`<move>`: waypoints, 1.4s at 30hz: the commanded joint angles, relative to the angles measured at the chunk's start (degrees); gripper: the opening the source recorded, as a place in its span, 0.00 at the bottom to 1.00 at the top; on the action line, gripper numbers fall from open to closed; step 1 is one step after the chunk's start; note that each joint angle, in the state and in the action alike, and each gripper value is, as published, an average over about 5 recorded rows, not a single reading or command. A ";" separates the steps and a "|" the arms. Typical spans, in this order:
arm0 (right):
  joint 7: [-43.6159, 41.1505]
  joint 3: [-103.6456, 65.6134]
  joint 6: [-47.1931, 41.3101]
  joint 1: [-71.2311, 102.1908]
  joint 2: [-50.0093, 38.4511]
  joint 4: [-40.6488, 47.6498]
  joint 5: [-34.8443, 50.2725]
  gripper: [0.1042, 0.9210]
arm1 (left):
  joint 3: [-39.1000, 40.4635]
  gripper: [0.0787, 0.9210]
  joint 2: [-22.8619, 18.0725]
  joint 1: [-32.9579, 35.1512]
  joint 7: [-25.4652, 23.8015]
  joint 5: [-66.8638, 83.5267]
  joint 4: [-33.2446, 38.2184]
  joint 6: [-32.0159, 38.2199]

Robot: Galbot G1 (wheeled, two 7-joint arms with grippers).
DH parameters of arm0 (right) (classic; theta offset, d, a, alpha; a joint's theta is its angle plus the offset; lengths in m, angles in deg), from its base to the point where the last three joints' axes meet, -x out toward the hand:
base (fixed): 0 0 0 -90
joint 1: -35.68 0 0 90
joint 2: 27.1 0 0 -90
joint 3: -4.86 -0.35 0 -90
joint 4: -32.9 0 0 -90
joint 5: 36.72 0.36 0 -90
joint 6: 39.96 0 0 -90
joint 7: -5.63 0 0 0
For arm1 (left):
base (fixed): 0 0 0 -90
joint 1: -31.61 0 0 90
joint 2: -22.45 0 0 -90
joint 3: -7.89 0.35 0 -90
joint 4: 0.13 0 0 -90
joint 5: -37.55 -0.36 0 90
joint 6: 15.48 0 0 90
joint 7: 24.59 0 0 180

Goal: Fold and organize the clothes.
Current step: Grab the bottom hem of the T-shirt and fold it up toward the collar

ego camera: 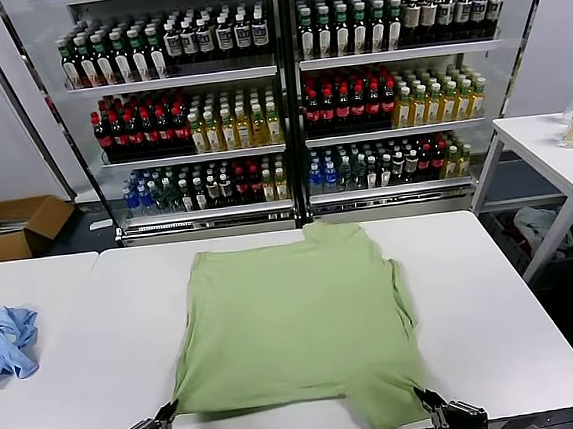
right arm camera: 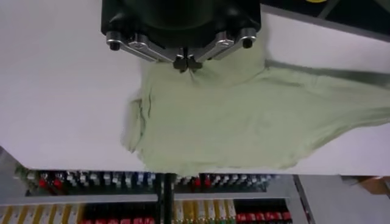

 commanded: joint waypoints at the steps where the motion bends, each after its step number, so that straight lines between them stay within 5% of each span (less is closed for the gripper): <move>1: 0.97 -1.54 -0.21 -1.45 -0.82 -3.51 1.50 0.01 | -5.63 0.00 1.58 0.69 0.24 5.28 2.77 3.04; 8: 4.47 10.04 -5.03 -27.29 0.85 9.27 0.93 0.01 | 7.25 0.00 1.62 -20.83 -0.32 3.34 -14.29 7.57; 21: 4.52 16.41 -5.54 -39.61 2.04 22.39 -1.84 0.01 | 15.78 0.00 -0.46 -38.38 -1.39 2.16 -30.91 9.65; 32: 4.06 19.41 -6.29 -43.50 3.78 29.63 -2.90 0.02 | 20.07 0.02 -0.27 -45.22 -1.30 1.20 -39.76 9.75; 38: 4.15 20.62 -5.63 -43.34 6.34 32.29 -5.07 0.21 | 19.65 0.18 -1.25 -44.99 2.08 -0.80 -42.63 9.37; 42: 3.75 18.51 -5.73 -41.12 5.13 28.01 -4.91 0.34 | 17.53 0.32 0.30 -42.13 2.51 0.82 -37.87 9.18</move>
